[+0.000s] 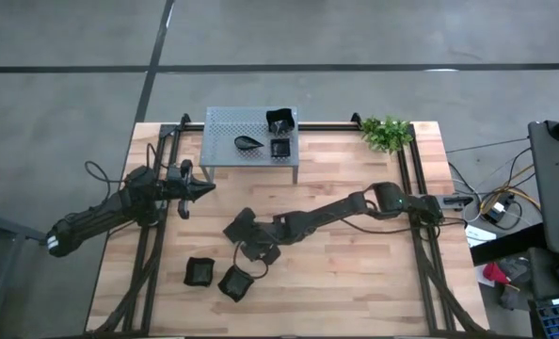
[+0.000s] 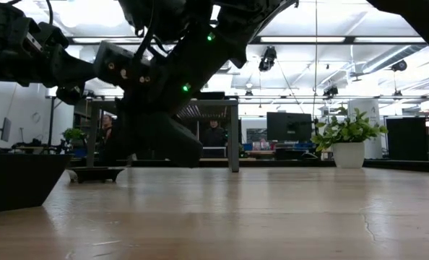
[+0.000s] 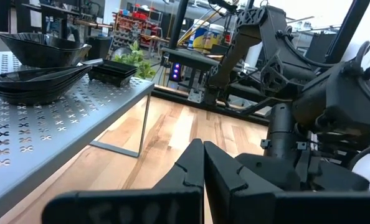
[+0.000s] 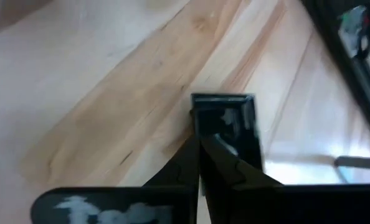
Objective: Pick & Place Mini shaped plates
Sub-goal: Stack the black square plate on top of the other black square plate on the shelf
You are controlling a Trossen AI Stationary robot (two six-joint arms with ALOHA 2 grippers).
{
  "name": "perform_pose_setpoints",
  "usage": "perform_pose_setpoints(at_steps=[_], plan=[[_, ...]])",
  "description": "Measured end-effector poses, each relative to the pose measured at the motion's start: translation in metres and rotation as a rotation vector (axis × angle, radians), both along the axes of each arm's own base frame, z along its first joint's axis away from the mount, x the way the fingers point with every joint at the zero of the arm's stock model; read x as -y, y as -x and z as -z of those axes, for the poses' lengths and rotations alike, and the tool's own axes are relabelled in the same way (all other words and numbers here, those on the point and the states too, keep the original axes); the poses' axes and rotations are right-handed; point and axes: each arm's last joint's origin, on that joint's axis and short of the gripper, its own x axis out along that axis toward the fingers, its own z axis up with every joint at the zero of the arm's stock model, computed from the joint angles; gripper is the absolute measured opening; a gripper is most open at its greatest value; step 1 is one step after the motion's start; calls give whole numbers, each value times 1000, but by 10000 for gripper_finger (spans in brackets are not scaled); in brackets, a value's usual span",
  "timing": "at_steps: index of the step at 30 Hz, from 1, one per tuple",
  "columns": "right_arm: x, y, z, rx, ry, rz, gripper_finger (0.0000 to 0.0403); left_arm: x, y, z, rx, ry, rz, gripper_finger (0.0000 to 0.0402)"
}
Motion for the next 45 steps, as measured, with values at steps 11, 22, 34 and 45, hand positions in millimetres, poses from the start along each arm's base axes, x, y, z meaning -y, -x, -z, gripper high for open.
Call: perform_pose_setpoints(at_steps=[11, 22, 34, 45], plan=[[0, -3, 9, 11, -7, 1, 109, 0, 0, 0, 0, 0, 0, 3], [11, -5, 9, 23, -22, 35, 126, 0, 0, 0, 0, 0, 0, 3], [13, -4, 14, -2, -30, 46, 21, 0, 0, 0, 0, 0, 0, 3], [5, 1, -4, 8, -80, 98, 8, 0, 0, 0, 0, 0, 0, 3]])
